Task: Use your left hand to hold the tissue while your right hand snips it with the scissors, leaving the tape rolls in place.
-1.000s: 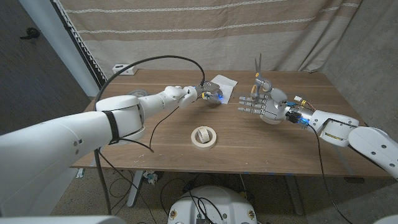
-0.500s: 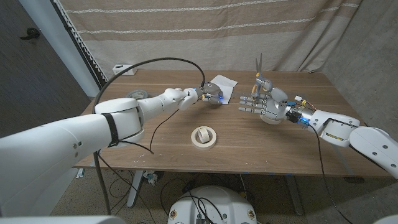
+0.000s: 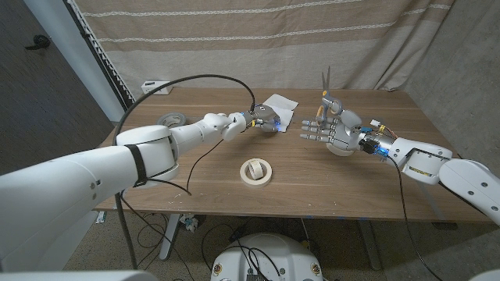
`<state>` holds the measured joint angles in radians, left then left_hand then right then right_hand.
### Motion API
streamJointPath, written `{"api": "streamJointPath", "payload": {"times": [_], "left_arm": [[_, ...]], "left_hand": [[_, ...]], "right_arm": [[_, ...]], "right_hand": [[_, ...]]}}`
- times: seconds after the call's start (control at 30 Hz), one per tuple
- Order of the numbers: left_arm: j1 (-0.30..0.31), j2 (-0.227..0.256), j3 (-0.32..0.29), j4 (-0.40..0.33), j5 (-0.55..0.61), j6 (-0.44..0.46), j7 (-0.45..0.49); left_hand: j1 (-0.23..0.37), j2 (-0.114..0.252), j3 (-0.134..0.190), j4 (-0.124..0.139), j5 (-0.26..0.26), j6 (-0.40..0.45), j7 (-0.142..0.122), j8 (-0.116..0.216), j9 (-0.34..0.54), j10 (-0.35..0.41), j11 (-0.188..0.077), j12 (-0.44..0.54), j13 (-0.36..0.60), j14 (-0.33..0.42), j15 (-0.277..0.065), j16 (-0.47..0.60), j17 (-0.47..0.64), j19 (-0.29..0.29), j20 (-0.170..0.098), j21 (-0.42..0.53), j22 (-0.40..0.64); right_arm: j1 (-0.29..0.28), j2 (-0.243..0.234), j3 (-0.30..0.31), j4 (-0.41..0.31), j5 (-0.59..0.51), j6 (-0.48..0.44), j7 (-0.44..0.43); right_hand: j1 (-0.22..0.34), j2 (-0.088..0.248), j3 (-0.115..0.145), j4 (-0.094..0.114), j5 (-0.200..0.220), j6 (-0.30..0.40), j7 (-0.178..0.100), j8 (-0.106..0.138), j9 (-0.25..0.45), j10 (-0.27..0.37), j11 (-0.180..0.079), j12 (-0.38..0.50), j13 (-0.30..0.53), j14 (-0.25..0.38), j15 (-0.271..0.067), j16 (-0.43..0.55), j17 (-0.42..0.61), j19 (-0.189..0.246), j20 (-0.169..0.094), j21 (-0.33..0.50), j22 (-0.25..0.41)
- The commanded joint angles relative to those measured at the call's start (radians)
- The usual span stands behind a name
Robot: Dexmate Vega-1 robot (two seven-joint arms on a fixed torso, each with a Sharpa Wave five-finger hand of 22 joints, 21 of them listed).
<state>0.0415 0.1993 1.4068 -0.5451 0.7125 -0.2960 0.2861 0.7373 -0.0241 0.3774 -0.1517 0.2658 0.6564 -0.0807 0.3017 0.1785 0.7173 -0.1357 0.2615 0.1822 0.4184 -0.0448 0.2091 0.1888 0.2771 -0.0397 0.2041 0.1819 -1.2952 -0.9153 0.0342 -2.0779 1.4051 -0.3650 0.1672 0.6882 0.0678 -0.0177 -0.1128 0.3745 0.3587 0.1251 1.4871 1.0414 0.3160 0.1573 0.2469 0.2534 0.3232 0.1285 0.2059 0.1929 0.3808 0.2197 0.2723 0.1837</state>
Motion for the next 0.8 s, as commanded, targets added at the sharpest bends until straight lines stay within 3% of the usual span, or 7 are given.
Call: {"api": "streamJointPath", "payload": {"times": [0.03,0.2,0.37,0.67,0.8], "left_arm": [[0.004,-0.017,-0.017,0.055,-0.03,-0.053,0.027],[0.008,-0.022,-0.02,0.089,-0.048,-0.089,0.082],[0.012,-0.012,-0.022,0.082,-0.058,-0.102,0.099],[0.039,0.022,-0.064,0.046,-0.099,-0.132,0.151],[0.068,0.046,-0.11,0.023,-0.14,-0.167,0.211]], "left_hand": [[0.031,0.002,0.029,-0.004,-0.009,0.413,-0.136,0.004,0.006,0.377,-0.082,0.02,0.044,0.032,-0.174,0.006,0.007,0.015,-0.032,0.006,0.002],[0.11,-0.003,0.09,-0.014,-0.029,0.478,-0.137,0.026,0.016,0.465,-0.081,0.04,0.077,0.112,-0.177,0.019,0.021,0.034,-0.029,0.009,0.004],[0.176,-0.01,0.145,-0.01,-0.035,0.516,-0.132,0.08,0.05,0.542,-0.08,0.08,0.121,0.172,-0.176,0.021,0.033,0.035,-0.02,0.008,0.006],[0.189,-0.012,0.164,-0.004,-0.031,0.512,-0.131,0.092,0.058,0.559,-0.08,0.096,0.14,0.2,-0.181,0.023,0.038,0.049,-0.01,0.012,0.007],[0.205,-0.017,0.186,0.0,-0.02,0.512,-0.125,0.096,0.048,0.554,-0.078,0.107,0.159,0.262,-0.185,0.036,0.049,0.072,-0.006,0.02,0.009]], "right_arm": [[0.003,0.003,-0.001,0.0,0.0,0.0,-0.005],[0.003,0.004,0.0,0.0,-0.001,0.002,-0.008],[0.002,0.005,0.0,0.001,-0.001,0.002,-0.008],[-0.005,0.006,0.004,-0.003,-0.002,0.006,-0.006],[-0.011,0.007,0.007,-0.007,-0.006,0.009,-0.008]], "right_hand": [[0.006,0.01,-0.007,0.001,0.004,0.002,0.005,0.005,0.008,0.003,0.004,0.001,0.002,0.007,-0.001,-0.004,0.004,0.01,-0.002,-0.004,0.004],[0.007,0.011,-0.008,0.001,0.004,0.001,0.005,0.006,0.009,0.002,0.003,0.0,0.002,0.007,0.0,-0.004,0.004,0.011,-0.002,-0.008,0.005],[0.006,0.01,-0.01,0.001,0.004,0.001,0.006,0.006,0.007,0.003,0.003,0.0,0.002,0.004,0.0,-0.005,0.004,0.013,-0.002,-0.01,0.005],[0.008,0.013,-0.012,0.001,0.005,0.001,0.004,0.006,0.005,0.002,0.002,0.0,0.002,0.003,0.0,-0.006,0.004,0.016,-0.002,-0.016,0.005],[0.007,0.013,-0.013,0.001,0.005,0.002,0.003,0.004,0.0,0.003,0.004,0.0,0.002,0.002,0.001,-0.006,0.004,0.017,-0.002,-0.018,0.005]]}}
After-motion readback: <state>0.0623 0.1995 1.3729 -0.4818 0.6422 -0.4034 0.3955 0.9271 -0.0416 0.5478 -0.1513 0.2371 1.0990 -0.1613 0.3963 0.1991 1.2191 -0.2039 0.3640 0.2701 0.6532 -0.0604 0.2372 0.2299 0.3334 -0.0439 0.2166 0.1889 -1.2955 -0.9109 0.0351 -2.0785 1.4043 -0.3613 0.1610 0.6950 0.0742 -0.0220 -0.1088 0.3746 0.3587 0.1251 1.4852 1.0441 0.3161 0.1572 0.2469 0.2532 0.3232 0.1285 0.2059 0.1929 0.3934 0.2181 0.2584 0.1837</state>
